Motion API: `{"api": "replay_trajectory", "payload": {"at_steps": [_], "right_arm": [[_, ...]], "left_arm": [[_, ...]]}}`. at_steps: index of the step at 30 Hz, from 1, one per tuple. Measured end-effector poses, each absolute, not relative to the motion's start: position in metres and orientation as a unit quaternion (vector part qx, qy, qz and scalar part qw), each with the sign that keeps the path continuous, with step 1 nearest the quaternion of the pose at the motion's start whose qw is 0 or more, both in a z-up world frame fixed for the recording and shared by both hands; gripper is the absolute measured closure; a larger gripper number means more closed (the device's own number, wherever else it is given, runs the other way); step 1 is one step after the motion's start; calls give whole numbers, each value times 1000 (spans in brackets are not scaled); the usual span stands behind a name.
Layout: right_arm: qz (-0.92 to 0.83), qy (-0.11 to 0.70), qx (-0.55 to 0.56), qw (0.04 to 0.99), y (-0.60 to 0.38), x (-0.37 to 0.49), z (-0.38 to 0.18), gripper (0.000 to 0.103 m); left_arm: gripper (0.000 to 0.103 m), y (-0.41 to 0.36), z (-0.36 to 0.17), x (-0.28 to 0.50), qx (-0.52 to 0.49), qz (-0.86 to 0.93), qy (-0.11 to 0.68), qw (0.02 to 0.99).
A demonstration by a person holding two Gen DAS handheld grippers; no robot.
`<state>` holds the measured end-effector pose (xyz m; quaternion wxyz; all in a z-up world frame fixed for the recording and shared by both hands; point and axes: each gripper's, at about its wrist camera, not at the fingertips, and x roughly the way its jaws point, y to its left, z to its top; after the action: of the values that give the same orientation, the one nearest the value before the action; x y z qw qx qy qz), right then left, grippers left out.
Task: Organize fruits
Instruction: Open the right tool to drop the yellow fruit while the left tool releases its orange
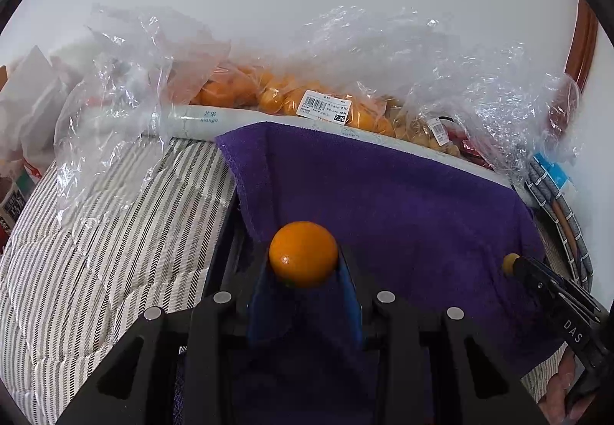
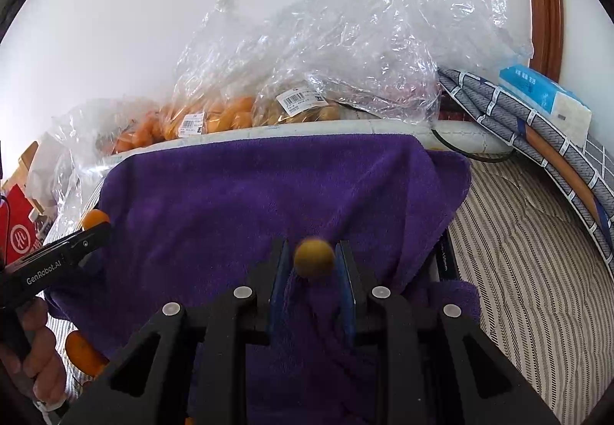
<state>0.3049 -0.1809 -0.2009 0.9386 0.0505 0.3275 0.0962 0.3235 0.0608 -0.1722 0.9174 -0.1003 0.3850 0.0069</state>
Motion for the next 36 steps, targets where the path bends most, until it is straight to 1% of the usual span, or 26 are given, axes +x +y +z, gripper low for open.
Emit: {"api": "replay_trajectory", "payload": {"at_steps": [5, 7, 9, 12, 15, 19, 21, 24, 30, 36], "right_arm": [[95, 318, 51, 942, -183, 301, -198, 76], [95, 317, 54, 942, -184, 300, -197, 70], [94, 315, 59, 943, -186, 299, -197, 55], [95, 305, 74, 945, -190, 296, -193, 45], [101, 293, 87, 947, -194, 292, -189, 38], [102, 290, 88, 947, -193, 291, -188, 38], [104, 287, 87, 948, -192, 288, -187, 38], [97, 277, 76, 953, -190, 283, -184, 38], [103, 280, 78, 951, -187, 279, -183, 38], [97, 252, 72, 960, -182, 265, -174, 38]], "left_arm": [[70, 62, -172, 323, -102, 7, 383, 918], [70, 61, -173, 323, -100, 7, 385, 918], [70, 60, -174, 323, -102, 5, 389, 916], [70, 59, -173, 323, -102, 4, 387, 916], [70, 59, -173, 322, -101, 6, 384, 918], [70, 60, -173, 322, -108, 2, 386, 916], [65, 60, -170, 320, -111, -7, 381, 918], [62, 60, -166, 315, -116, -12, 367, 923], [62, 63, -158, 304, -138, -19, 342, 929], [62, 67, -149, 295, -142, -20, 317, 938]]}}
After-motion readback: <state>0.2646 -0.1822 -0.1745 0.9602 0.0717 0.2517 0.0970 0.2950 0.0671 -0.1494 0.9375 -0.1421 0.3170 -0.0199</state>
